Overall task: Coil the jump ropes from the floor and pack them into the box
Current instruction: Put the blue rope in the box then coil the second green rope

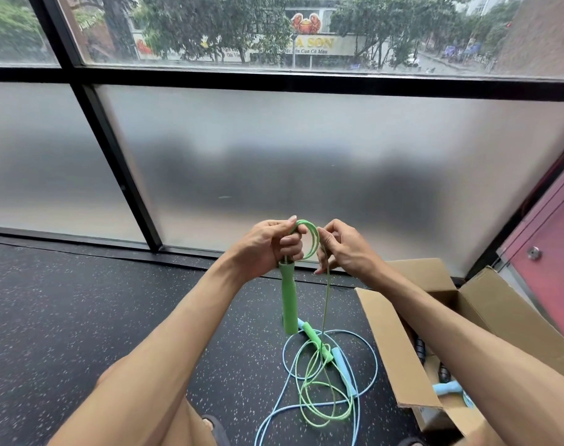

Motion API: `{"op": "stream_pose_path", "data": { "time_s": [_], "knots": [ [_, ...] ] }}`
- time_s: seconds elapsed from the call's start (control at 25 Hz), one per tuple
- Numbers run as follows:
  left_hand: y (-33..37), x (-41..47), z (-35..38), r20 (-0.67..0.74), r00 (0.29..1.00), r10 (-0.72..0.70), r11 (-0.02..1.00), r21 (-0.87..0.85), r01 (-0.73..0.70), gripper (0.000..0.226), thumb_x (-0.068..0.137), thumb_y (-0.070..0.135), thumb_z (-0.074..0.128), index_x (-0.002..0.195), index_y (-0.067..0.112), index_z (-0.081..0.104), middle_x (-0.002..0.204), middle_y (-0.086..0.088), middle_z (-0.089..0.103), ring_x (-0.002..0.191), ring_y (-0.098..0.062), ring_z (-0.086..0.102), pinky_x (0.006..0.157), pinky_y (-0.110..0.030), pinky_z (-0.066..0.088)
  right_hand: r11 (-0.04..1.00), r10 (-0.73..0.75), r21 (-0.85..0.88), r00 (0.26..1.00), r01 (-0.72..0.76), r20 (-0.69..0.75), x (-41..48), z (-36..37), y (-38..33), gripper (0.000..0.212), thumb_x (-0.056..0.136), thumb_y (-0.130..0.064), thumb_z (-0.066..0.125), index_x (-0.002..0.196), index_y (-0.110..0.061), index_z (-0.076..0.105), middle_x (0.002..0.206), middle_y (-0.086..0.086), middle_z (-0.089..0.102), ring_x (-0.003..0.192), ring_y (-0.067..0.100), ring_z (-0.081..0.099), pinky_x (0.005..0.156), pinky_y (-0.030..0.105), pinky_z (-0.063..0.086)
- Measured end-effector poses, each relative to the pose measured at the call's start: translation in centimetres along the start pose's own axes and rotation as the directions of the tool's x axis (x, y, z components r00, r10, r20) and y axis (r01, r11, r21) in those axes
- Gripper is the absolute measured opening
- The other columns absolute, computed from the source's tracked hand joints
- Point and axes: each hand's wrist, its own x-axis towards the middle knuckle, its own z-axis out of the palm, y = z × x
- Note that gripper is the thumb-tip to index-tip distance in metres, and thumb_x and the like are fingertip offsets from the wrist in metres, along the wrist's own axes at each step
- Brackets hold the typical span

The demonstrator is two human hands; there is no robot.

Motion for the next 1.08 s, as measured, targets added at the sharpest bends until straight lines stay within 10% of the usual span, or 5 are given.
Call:
{"op": "stream_pose_path", "data": {
  "time_s": [0.44, 0.76, 1.08],
  "knots": [
    [1.9, 0.3, -2.0, -0.451, 0.824, 0.343, 0.894, -0.111, -0.433, 0.025, 0.102, 0.011, 0.046, 0.104, -0.008, 0.063, 0.085, -0.017, 0.075, 0.078, -0.029, 0.074, 0.080, -0.037, 0.060, 0.932, 0.339, -0.230, 0.894, -0.279, 0.291, -1.7, -0.4, 2.4, 0.017, 0.096, -0.008, 0.061, 0.100, -0.004, 0.045, 0.079, 0.023, 0.070, 0.071, 0.035, 0.070, 0.072, 0.052, 0.060],
    [1.3, 0.8, -2.9, -0.617, 0.574, 0.538, 0.839, 0.323, -0.439, 0.028, 0.101, 0.012, 0.053, 0.098, -0.014, 0.062, 0.089, -0.030, 0.072, 0.079, -0.039, 0.073, 0.077, -0.036, 0.060, 0.921, 0.098, -0.388, 0.950, 0.026, 0.297, -1.4, 1.0, 1.9, 0.013, 0.096, -0.018, 0.063, 0.086, -0.010, 0.061, 0.070, 0.008, 0.067, 0.057, 0.016, 0.062, 0.053, 0.031, 0.052],
    [0.0, 0.8, -2.7, -0.398, 0.792, 0.463, 0.766, 0.630, -0.131, 0.028, 0.099, 0.014, 0.057, 0.091, -0.012, 0.064, 0.074, -0.020, 0.073, 0.064, -0.035, 0.073, 0.068, -0.037, 0.061, 0.907, -0.233, -0.314, 0.956, 0.280, 0.178, -1.0, 0.5, -1.7, 0.022, 0.099, -0.018, 0.057, 0.084, -0.014, 0.072, 0.057, -0.007, 0.049, 0.052, 0.011, 0.041, 0.050, 0.028, 0.036]
  ]
}}
